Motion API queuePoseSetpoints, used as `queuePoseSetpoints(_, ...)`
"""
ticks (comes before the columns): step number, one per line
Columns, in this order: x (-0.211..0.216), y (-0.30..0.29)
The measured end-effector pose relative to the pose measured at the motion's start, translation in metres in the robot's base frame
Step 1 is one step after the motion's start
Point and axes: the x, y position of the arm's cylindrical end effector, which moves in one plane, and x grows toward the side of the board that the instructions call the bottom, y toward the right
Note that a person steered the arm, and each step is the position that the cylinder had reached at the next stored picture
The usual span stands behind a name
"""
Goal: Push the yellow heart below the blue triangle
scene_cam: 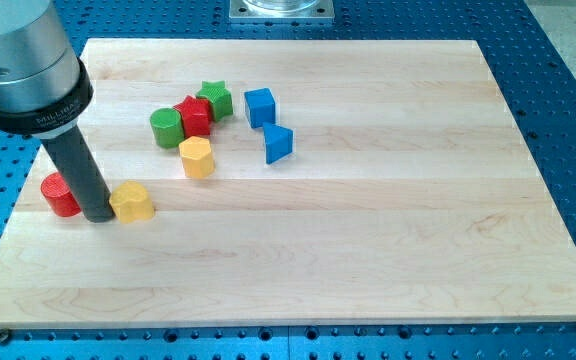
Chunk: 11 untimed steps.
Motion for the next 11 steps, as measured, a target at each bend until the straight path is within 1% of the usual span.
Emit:
queuePoseSetpoints(1, 0.000, 0.039)
queuePoseSetpoints(2, 0.002, 0.099)
queuePoseSetpoints(3, 0.002, 0.127)
queuePoseSetpoints(5, 0.001, 0.122)
queuePoseSetpoints(6, -0.016, 0.116)
queuePoseSetpoints(8, -0.021, 0.171)
queuePoseSetpoints(10, -0.021, 0.169)
queuePoseSetpoints(11, -0.013, 0.140)
